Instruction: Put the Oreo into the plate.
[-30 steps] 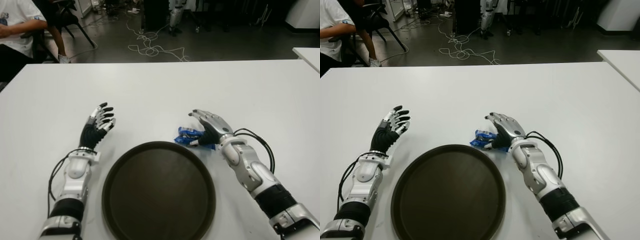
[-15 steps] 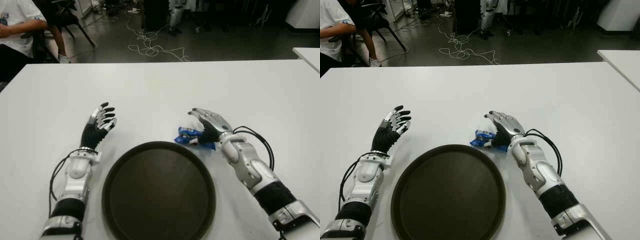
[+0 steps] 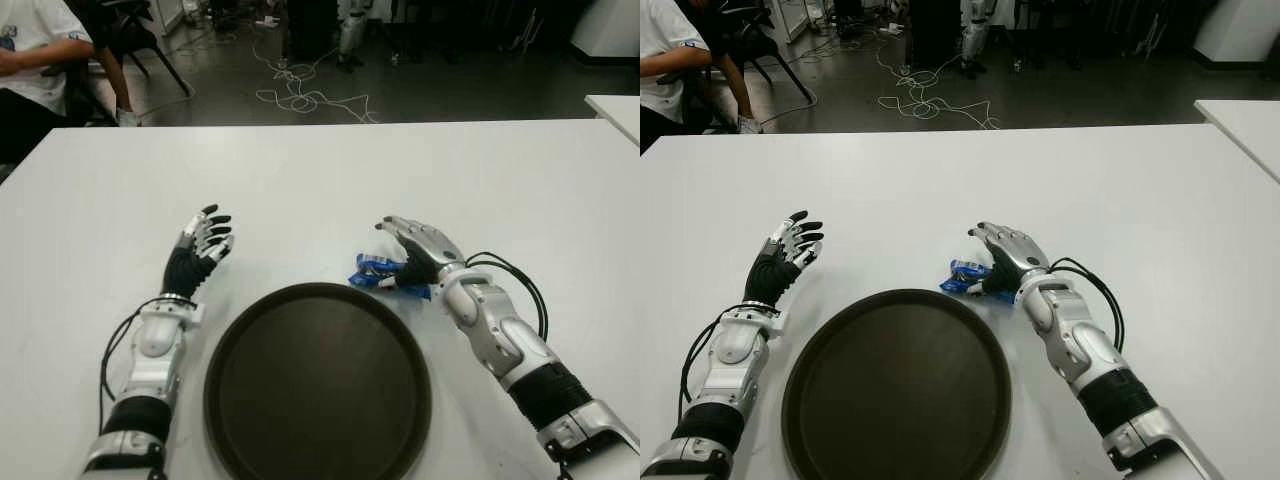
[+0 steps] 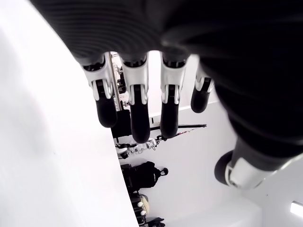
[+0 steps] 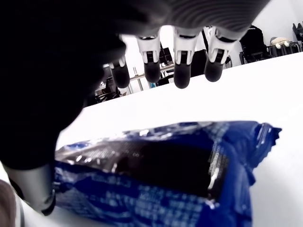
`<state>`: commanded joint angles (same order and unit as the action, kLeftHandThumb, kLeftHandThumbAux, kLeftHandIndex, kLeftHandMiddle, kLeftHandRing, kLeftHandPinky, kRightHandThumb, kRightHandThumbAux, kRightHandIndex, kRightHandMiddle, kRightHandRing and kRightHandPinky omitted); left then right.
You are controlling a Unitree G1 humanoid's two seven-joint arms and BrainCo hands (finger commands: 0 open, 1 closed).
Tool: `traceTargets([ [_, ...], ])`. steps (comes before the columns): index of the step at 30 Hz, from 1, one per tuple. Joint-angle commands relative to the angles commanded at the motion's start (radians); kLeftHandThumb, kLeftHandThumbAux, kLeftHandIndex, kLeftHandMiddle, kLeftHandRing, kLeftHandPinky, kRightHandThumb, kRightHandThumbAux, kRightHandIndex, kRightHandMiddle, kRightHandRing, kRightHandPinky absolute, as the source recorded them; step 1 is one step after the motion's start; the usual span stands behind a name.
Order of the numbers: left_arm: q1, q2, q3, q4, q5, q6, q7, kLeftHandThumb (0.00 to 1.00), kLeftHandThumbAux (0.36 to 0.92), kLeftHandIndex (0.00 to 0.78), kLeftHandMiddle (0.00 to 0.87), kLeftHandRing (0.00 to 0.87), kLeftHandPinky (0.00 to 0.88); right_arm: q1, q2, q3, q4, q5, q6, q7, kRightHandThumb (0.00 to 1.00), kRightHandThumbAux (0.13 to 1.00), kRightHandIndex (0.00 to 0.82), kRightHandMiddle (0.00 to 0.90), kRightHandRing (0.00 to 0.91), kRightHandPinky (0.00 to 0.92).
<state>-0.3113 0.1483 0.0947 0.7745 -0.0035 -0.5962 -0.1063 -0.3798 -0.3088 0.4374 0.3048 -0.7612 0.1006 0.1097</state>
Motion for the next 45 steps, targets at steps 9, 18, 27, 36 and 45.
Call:
traceTargets([
  [9, -0.001, -0.006, 0.003, -0.001, -0.009, 0.005, 0.002, 0.102, 0.630, 0.112, 0.220, 0.216, 0.190, -0.004, -0.005, 0.010, -0.015, -0.012, 0.022, 0.044, 0.000, 0.645, 0.075, 0.085, 0.048, 0.006],
  [18, -0.011, -0.004, 0.003, 0.020, -0.002, -0.010, 0.008, 0.079, 0.623, 0.117, 0.219, 0.219, 0.199, -0.009, -0.014, 0.023, -0.024, -0.018, 0.029, 0.077, 0.000, 0.653, 0.081, 0.100, 0.062, 0.005],
  [27, -0.013, 0.000, -0.002, 0.022, 0.009, -0.012, 0.013, 0.056, 0.645, 0.119, 0.224, 0.217, 0.177, -0.037, -0.035, 0.062, 0.031, -0.018, -0.032, 0.116, 0.000, 0.646, 0.149, 0.170, 0.144, 0.096],
  [36, -0.012, -0.004, -0.002, 0.018, 0.010, -0.012, 0.018, 0.075, 0.631, 0.109, 0.215, 0.206, 0.162, -0.044, -0.044, 0.074, 0.022, -0.014, -0.027, 0.151, 0.000, 0.605, 0.176, 0.197, 0.176, 0.163],
  [45, -0.011, -0.005, -0.001, 0.015, 0.007, -0.015, 0.019, 0.076, 0.620, 0.110, 0.223, 0.215, 0.175, -0.044, -0.037, 0.078, 0.034, -0.018, -0.020, 0.143, 0.000, 0.574, 0.182, 0.206, 0.185, 0.184],
])
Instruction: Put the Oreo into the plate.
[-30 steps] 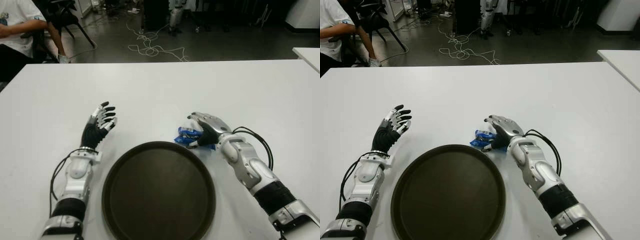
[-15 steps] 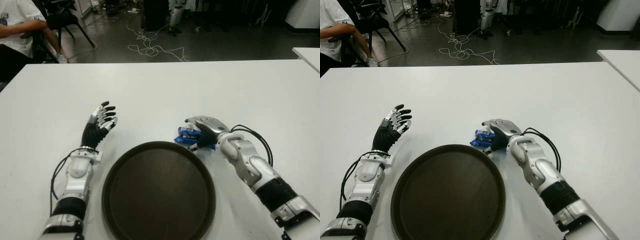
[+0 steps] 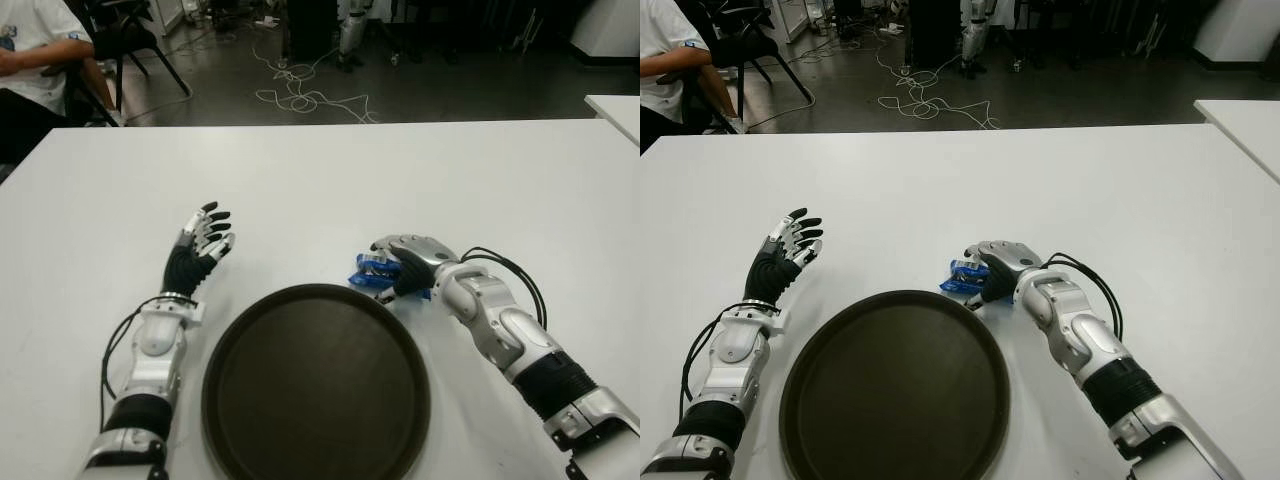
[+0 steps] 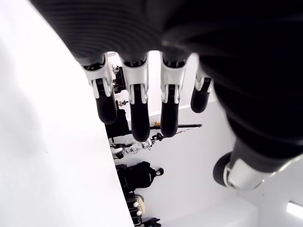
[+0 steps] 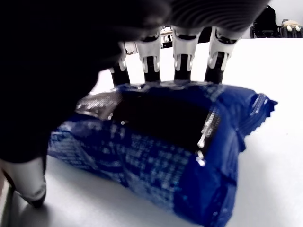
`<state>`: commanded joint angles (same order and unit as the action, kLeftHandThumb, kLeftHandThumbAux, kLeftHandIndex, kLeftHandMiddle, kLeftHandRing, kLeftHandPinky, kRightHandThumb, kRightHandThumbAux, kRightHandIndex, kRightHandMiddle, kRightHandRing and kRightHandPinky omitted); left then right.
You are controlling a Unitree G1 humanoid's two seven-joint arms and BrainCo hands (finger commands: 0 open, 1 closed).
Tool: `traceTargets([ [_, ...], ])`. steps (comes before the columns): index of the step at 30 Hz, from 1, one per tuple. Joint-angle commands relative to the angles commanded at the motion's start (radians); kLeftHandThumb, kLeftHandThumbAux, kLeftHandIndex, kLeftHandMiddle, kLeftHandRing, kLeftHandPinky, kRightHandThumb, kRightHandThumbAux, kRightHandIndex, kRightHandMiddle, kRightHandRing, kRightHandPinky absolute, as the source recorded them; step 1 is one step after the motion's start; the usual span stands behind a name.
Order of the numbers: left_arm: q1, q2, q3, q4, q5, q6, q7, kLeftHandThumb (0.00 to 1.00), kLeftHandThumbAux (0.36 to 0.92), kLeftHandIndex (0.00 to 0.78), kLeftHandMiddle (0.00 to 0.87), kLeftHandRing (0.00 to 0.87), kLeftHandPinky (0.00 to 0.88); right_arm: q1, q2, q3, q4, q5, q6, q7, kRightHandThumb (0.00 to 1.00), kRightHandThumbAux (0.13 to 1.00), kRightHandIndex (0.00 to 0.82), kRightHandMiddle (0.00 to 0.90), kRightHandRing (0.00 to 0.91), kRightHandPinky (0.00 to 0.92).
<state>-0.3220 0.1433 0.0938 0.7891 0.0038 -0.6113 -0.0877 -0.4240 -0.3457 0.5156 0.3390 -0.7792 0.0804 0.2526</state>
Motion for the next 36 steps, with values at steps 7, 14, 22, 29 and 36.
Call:
traceTargets([
  [7, -0.001, -0.002, 0.001, -0.005, -0.001, 0.006, 0.003, 0.095, 0.618, 0.118, 0.226, 0.218, 0.178, -0.002, -0.004, 0.003, -0.007, -0.005, 0.003, 0.004, 0.000, 0.565, 0.157, 0.191, 0.171, 0.171],
  [14, -0.004, -0.002, 0.000, -0.004, 0.001, 0.016, 0.008, 0.097, 0.619, 0.120, 0.230, 0.219, 0.191, -0.005, 0.003, 0.011, 0.016, -0.012, 0.005, -0.012, 0.000, 0.583, 0.181, 0.212, 0.190, 0.203],
  [22, -0.006, -0.001, -0.002, -0.001, 0.003, 0.015, 0.012, 0.096, 0.616, 0.126, 0.232, 0.229, 0.205, -0.006, 0.002, 0.023, 0.019, -0.019, 0.011, -0.016, 0.000, 0.597, 0.206, 0.221, 0.202, 0.220],
  [29, -0.008, -0.002, -0.003, 0.003, 0.003, 0.010, 0.011, 0.083, 0.624, 0.120, 0.231, 0.222, 0.182, 0.000, 0.002, 0.022, 0.013, -0.010, 0.017, -0.010, 0.000, 0.608, 0.224, 0.232, 0.216, 0.225],
  [36, -0.006, -0.003, -0.002, 0.003, -0.002, 0.004, 0.007, 0.075, 0.609, 0.115, 0.230, 0.219, 0.167, 0.003, -0.001, 0.025, 0.006, -0.011, 0.023, -0.004, 0.000, 0.665, 0.274, 0.302, 0.304, 0.306],
])
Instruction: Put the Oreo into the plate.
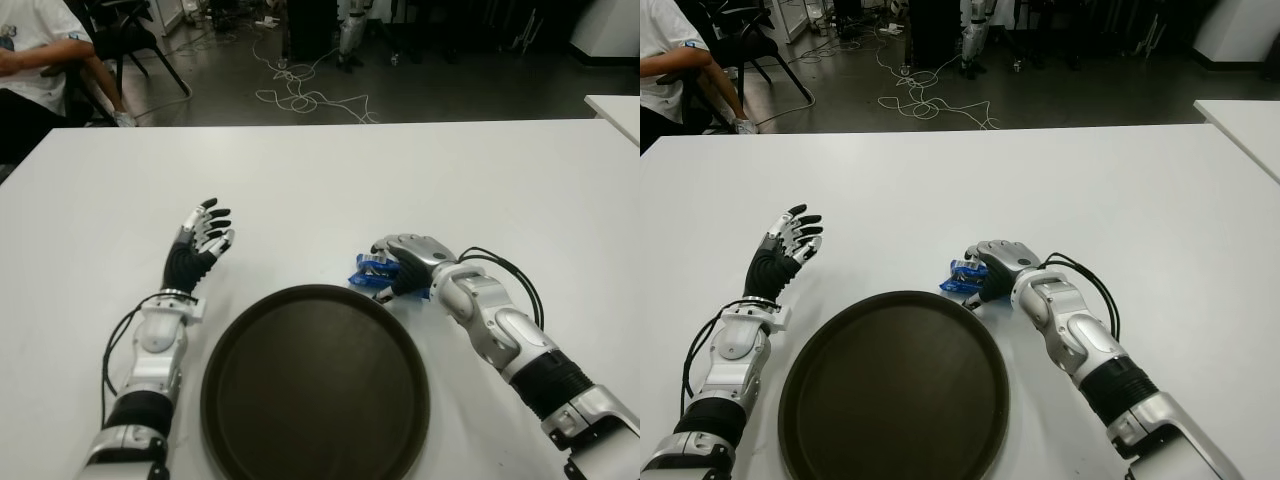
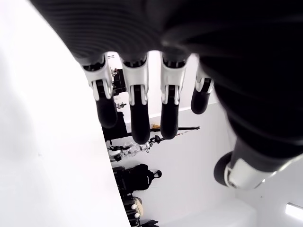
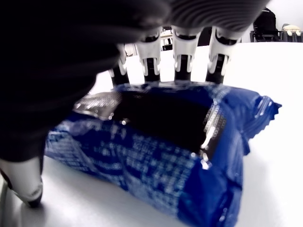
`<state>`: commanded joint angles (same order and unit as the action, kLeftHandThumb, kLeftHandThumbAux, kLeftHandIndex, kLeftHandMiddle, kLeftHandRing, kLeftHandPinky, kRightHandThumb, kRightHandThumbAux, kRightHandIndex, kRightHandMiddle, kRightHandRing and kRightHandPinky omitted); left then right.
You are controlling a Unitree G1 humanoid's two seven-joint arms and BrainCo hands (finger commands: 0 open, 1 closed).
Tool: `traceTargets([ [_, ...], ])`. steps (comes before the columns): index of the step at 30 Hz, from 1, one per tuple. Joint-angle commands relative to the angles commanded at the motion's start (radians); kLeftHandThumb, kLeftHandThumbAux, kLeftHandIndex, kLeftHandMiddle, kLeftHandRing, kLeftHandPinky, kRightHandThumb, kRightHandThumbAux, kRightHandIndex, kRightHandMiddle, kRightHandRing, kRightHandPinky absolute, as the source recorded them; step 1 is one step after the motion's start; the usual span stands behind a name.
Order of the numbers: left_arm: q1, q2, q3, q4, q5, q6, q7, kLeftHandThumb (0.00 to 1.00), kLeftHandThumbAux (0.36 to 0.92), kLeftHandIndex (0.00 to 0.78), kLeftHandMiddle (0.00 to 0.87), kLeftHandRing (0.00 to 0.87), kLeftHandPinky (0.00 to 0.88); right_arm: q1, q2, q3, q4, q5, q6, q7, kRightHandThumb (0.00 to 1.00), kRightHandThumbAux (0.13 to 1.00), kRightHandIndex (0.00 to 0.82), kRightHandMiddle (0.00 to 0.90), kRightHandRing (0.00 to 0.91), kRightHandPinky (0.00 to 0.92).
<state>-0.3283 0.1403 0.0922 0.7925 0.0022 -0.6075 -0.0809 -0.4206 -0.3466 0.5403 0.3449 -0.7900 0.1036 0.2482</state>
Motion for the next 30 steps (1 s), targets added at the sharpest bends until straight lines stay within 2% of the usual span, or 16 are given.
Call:
traceTargets([
  [3, 0.001, 0.000, 0.001, -0.002, -0.003, -0.001, -0.002, 0.074, 0.606, 0.114, 0.229, 0.219, 0.169, 0.002, -0.007, 0.002, -0.007, -0.003, -0.008, -0.004, 0.000, 0.724, 0.319, 0.357, 0.370, 0.370],
  [5, 0.004, -0.001, 0.002, -0.007, -0.003, -0.002, 0.000, 0.074, 0.602, 0.117, 0.234, 0.223, 0.175, 0.006, -0.013, 0.001, -0.010, -0.004, -0.022, -0.017, 0.003, 0.822, 0.408, 0.462, 0.483, 0.492],
  [9, 0.007, 0.000, 0.003, -0.012, -0.002, 0.001, 0.004, 0.078, 0.612, 0.120, 0.242, 0.226, 0.180, 0.013, -0.019, 0.000, -0.018, -0.006, -0.036, -0.028, 0.061, 0.879, 0.479, 0.548, 0.575, 0.580],
  [13, 0.009, 0.001, 0.003, -0.015, -0.001, 0.005, 0.005, 0.077, 0.628, 0.120, 0.240, 0.221, 0.171, 0.018, -0.026, 0.001, -0.033, -0.014, -0.040, -0.026, 0.120, 0.893, 0.508, 0.585, 0.611, 0.596],
  [22, 0.016, 0.002, 0.004, -0.025, -0.002, 0.016, 0.004, 0.063, 0.620, 0.119, 0.230, 0.212, 0.167, 0.029, -0.041, 0.006, -0.071, -0.024, -0.030, -0.019, 0.197, 0.873, 0.529, 0.637, 0.650, 0.630],
  [30, 0.020, 0.001, 0.006, -0.030, 0.002, 0.010, 0.018, 0.070, 0.630, 0.123, 0.230, 0.216, 0.191, 0.038, -0.046, 0.004, -0.096, -0.030, -0.024, -0.025, 0.207, 0.862, 0.545, 0.694, 0.695, 0.648],
])
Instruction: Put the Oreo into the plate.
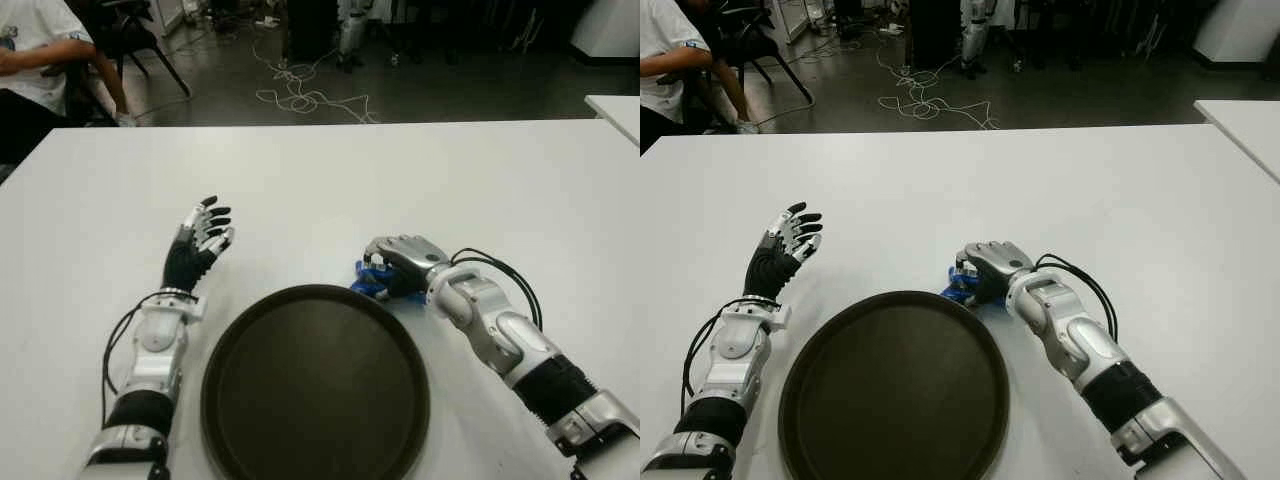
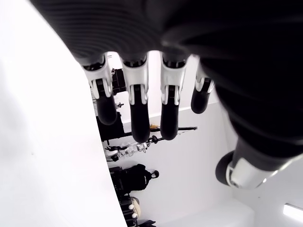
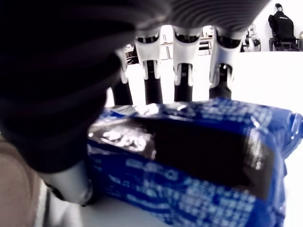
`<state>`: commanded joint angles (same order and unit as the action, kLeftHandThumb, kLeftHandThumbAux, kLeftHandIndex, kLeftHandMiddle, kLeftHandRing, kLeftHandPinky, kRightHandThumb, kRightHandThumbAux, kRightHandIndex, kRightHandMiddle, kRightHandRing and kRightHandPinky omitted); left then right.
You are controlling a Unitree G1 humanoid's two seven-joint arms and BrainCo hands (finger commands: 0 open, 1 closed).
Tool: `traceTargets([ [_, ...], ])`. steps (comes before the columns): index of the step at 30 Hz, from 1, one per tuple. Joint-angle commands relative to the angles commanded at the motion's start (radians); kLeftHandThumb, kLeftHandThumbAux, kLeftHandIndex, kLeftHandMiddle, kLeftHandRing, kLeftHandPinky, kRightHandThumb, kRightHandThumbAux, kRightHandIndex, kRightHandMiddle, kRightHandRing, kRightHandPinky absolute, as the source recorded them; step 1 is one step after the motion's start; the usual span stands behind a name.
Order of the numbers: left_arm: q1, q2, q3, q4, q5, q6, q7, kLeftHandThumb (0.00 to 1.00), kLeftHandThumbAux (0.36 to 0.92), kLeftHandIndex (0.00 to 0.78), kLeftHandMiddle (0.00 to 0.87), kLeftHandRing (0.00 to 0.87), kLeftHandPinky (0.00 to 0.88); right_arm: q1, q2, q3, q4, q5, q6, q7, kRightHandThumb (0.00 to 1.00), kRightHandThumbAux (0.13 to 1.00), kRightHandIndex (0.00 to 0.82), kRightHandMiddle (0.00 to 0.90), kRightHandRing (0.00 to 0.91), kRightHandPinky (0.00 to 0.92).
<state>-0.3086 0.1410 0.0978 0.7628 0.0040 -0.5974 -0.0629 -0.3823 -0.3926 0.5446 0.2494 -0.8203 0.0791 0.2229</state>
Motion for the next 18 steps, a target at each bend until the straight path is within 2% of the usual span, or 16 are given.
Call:
traceTargets([
  [6, 0.001, 0.003, 0.000, 0.002, -0.002, -0.004, -0.001, 0.071, 0.619, 0.122, 0.234, 0.222, 0.201, 0.009, 0.003, -0.012, -0.009, 0.014, -0.008, -0.012, 0.199, 0.867, 0.543, 0.709, 0.711, 0.665],
  [10, 0.003, 0.005, 0.000, -0.001, -0.008, -0.004, -0.012, 0.058, 0.624, 0.111, 0.213, 0.202, 0.175, 0.012, 0.003, -0.018, -0.016, 0.018, -0.010, -0.016, 0.201, 0.868, 0.550, 0.722, 0.721, 0.678],
  [18, 0.005, 0.004, 0.001, -0.003, -0.002, -0.003, -0.003, 0.056, 0.622, 0.114, 0.217, 0.211, 0.195, 0.014, -0.002, -0.022, -0.022, 0.015, -0.020, -0.026, 0.210, 0.874, 0.543, 0.726, 0.728, 0.684],
])
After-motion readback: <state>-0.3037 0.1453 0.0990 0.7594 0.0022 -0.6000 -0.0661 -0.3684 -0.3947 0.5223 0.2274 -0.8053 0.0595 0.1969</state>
